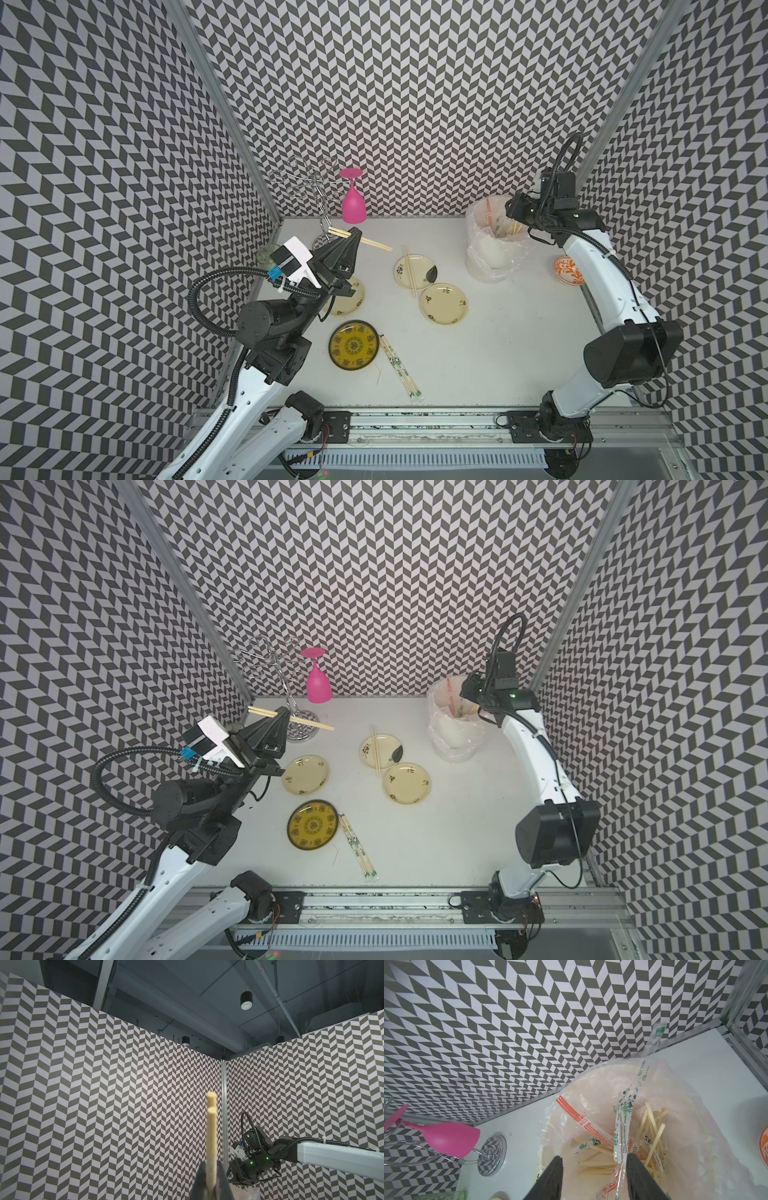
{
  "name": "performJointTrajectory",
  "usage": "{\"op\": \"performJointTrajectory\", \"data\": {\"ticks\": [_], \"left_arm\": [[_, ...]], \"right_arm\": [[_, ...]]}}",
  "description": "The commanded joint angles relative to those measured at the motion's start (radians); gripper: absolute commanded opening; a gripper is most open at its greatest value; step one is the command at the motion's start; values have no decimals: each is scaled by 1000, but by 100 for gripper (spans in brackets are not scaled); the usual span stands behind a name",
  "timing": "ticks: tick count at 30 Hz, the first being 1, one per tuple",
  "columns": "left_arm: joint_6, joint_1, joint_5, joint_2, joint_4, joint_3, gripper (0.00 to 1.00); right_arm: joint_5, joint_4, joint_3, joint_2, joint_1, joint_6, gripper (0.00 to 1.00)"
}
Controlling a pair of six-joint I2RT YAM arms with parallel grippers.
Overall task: Remove the packaging of disposable chopsticks
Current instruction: Place the packet bag in the trash bin.
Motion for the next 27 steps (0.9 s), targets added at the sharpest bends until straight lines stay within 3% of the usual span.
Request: {"op": "performJointTrajectory", "data": {"ticks": [1, 4, 13, 20, 24, 27], "left_arm": [[-41, 24, 28, -9, 44, -9, 0], [-53, 41, 34, -6, 49, -15, 0], [-61, 71, 47, -7, 52, -21, 0], [-66, 73, 52, -2, 55, -24, 0], [-70, 75, 53, -2, 58, -26, 0], [-72, 74, 56, 1, 60, -27, 0]], "right_arm": [[96, 35, 17, 7, 0, -20, 49], [106, 47, 43, 62, 0, -8, 41], [80, 59, 121, 174, -9, 29, 40], [110, 65, 102, 169, -14, 28, 24], [90, 79, 70, 136, -20, 19, 2], [51, 76, 73, 110, -18, -3, 0]]}}
